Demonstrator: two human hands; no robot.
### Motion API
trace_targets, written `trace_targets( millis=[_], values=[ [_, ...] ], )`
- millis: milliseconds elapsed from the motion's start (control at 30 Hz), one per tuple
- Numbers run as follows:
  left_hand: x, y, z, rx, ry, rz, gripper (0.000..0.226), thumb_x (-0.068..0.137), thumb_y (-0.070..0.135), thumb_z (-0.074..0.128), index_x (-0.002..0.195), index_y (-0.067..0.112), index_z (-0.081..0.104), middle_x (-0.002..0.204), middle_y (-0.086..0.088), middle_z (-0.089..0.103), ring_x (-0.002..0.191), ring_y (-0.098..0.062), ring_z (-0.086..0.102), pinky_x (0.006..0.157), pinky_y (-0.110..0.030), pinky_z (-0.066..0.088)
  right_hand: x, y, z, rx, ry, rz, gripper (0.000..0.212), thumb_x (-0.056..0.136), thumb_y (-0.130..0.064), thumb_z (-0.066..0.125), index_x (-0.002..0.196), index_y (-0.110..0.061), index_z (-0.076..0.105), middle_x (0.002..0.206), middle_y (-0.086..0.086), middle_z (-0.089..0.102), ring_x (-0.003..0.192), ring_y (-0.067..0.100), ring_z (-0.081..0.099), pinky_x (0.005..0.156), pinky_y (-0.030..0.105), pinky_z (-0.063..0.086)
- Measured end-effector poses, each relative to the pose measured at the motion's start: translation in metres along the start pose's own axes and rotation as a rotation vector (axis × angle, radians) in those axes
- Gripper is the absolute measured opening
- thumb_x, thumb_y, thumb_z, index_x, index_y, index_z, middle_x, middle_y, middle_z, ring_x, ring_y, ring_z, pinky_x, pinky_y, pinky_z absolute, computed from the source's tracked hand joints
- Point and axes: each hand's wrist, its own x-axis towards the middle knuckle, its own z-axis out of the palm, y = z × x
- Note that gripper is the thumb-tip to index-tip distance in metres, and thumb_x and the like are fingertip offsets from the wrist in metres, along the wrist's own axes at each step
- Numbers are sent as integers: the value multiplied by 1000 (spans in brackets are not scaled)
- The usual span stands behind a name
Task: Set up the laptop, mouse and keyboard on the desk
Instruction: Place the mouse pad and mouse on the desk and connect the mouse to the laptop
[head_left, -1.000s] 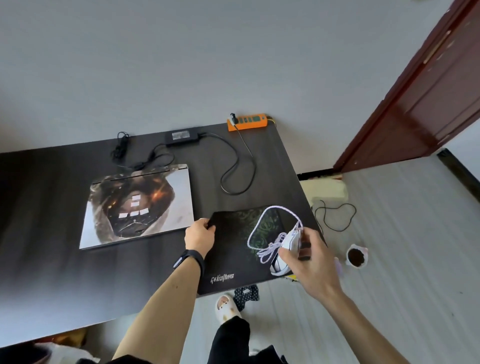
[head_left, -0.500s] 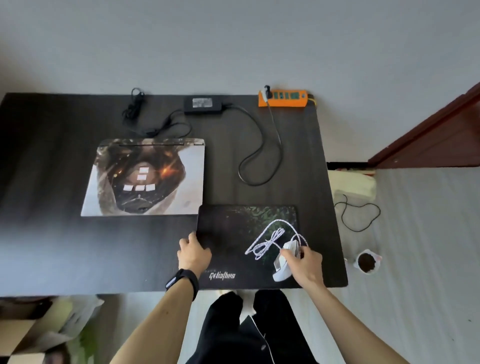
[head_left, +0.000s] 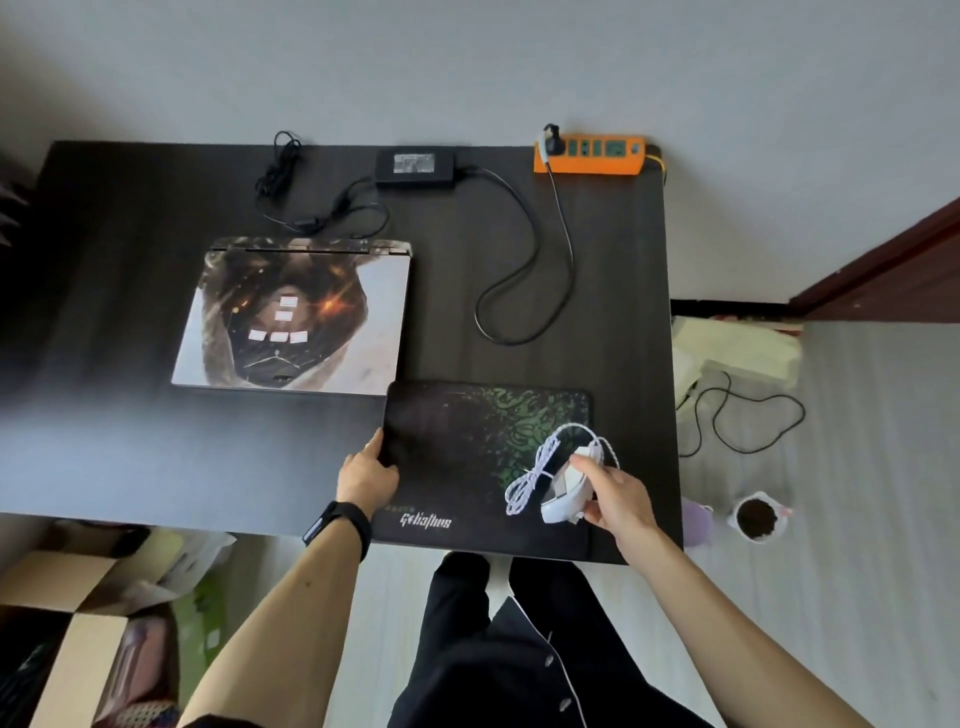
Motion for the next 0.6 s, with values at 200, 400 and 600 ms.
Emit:
trace_targets(
  millis=[200, 400, 600],
  values=[
    [-15, 7, 16, -32, 72, 6, 78, 87, 9, 46, 156, 34, 18, 126, -18, 48, 109, -41, 56, 99, -41, 47, 2, -2, 3, -78, -77, -13, 35, 76, -48, 81, 80, -13, 79, 83, 4, 77, 76, 17, 70, 60, 26, 53],
    [-13, 3, 11, -53, 100, 23, 73, 89, 2, 42, 154, 34, 28, 123, -16, 58, 102, -35, 58, 86, -35, 47, -2, 0, 5, -183, -86, -117, 29, 73, -50, 80, 72, -21, 81, 76, -2, 78, 81, 16, 75, 82, 37, 62],
    [-15, 12, 21, -175, 123, 13, 64, 92, 4, 42, 149, 34, 38, 120, -11, 66, 107, -32, 60, 86, -31, 46, -5, -6, -19, -171, -104, -150, 18, 73, -45, 82, 77, -27, 81, 82, -7, 79, 90, 13, 74, 88, 36, 59]
  ],
)
